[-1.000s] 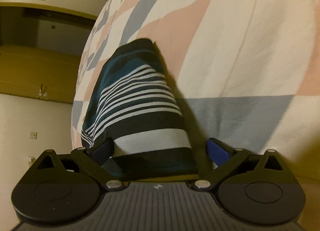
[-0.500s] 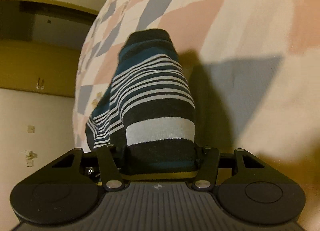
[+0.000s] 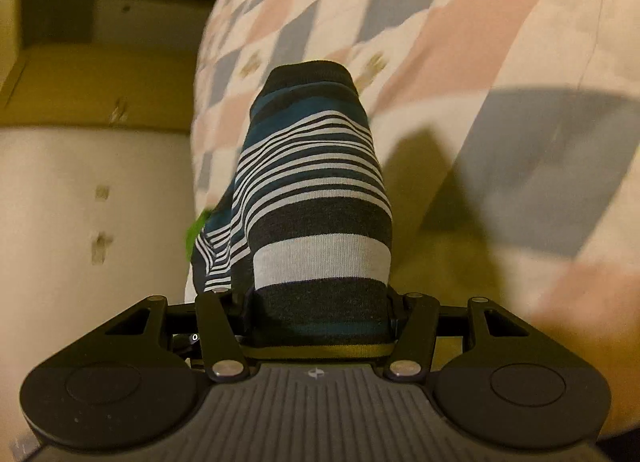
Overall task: Fold clothes
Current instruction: 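Lift the folded sweater with both grippers and carry it toward the green garment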
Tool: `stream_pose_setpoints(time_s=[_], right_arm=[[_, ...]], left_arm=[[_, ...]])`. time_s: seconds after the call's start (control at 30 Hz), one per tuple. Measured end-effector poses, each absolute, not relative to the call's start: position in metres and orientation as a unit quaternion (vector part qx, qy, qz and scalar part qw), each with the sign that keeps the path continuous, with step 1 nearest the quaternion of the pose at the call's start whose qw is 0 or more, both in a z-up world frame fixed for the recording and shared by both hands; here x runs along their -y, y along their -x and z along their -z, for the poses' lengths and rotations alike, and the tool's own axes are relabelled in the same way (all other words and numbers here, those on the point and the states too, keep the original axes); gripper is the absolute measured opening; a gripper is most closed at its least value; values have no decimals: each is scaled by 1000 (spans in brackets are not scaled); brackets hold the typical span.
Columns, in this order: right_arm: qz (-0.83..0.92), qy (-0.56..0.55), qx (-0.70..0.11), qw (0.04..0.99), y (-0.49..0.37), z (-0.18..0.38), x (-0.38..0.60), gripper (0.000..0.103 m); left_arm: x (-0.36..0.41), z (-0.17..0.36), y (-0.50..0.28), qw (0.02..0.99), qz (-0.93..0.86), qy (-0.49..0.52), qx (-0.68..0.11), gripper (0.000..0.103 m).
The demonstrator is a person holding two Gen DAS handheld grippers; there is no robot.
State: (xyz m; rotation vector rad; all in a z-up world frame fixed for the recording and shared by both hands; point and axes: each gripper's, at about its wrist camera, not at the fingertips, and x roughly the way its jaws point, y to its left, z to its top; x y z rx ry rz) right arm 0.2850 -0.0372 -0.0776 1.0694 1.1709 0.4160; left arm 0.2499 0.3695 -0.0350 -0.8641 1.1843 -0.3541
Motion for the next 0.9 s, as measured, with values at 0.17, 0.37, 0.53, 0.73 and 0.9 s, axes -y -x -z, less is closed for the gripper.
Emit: stream_pose_setpoints(time_s=[0.17,0.37,0.53,0.73,0.9], right_arm=[[-229,-465,-489,701,-230,40,22,54],[-253,-470,-458,711,-196,-16,-1,54],[-284,-456,-440,719,-193,-41,-48,54],[-314,-444,-437,716,-214,-48,-142,54],[-317,-465,-436,702,-251,-41,-256,54]], left_arm=[[-388,-8,-193,755,162,392,-500,41],[-409,-61,-167,783,174,386,-456,41],[-467,-75,-166,799,165,390,-427,41],[-573,-74,-189,808,148,392,-414,41],[-689,-82,-238,812,139,368,-430,41]])
